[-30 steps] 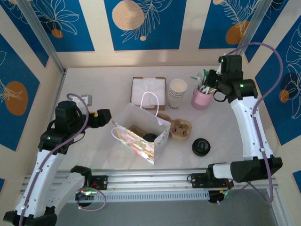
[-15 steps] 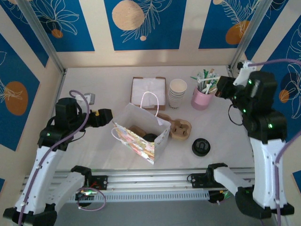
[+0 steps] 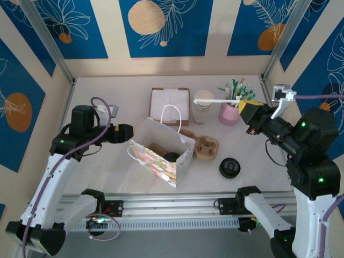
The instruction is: Pack the takeout coffee
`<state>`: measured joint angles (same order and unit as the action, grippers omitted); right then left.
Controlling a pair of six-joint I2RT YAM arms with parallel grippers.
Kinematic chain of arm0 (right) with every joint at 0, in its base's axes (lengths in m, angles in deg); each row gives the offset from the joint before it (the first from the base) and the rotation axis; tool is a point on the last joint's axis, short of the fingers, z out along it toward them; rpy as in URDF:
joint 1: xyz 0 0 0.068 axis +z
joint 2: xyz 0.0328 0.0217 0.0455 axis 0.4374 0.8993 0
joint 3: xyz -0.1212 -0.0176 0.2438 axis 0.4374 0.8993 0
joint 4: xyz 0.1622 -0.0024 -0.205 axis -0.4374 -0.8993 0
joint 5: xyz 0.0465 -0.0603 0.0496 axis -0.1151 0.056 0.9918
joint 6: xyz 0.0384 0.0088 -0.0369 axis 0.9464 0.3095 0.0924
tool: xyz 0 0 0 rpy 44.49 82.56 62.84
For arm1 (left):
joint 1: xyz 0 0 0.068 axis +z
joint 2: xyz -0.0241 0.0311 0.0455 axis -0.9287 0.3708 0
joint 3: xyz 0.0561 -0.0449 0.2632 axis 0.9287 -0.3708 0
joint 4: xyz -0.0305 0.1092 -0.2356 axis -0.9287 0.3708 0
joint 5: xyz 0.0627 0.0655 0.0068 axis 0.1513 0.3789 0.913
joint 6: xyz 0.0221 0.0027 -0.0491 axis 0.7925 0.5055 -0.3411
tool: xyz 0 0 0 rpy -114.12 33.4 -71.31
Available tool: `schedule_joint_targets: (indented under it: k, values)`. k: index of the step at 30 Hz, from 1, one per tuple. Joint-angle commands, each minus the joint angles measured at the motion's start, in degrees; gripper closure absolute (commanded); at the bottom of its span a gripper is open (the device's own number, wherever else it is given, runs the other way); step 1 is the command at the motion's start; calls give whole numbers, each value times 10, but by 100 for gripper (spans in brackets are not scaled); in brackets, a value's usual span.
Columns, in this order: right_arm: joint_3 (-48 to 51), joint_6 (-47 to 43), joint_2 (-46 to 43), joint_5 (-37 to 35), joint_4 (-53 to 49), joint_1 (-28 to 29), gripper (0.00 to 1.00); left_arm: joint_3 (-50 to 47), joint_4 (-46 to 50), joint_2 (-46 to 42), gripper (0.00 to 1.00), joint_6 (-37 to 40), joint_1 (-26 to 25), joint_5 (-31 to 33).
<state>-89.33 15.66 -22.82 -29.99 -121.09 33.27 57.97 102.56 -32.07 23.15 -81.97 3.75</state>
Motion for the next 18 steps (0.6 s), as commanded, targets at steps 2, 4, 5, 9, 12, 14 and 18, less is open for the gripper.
schedule_joint_targets:
  k: [2,4,5,9,12,14,18]
  values:
    - [24,40,-15,85,53,8,100,17,19,16,28,49,-9,-18]
    - [31,48,-17,105,64,12,100,21,27,26,30,58,-9,-9]
    - [32,49,-18,111,66,15,100,22,31,32,30,63,-10,-8]
    - [37,44,-23,114,72,27,100,28,35,45,33,67,-10,21]
    - [39,44,-23,127,73,35,100,29,24,47,36,66,-10,47]
    - [40,43,-23,136,75,41,100,31,14,46,37,63,-10,68]
    - [41,48,-23,147,88,56,100,33,-1,53,43,63,-10,108]
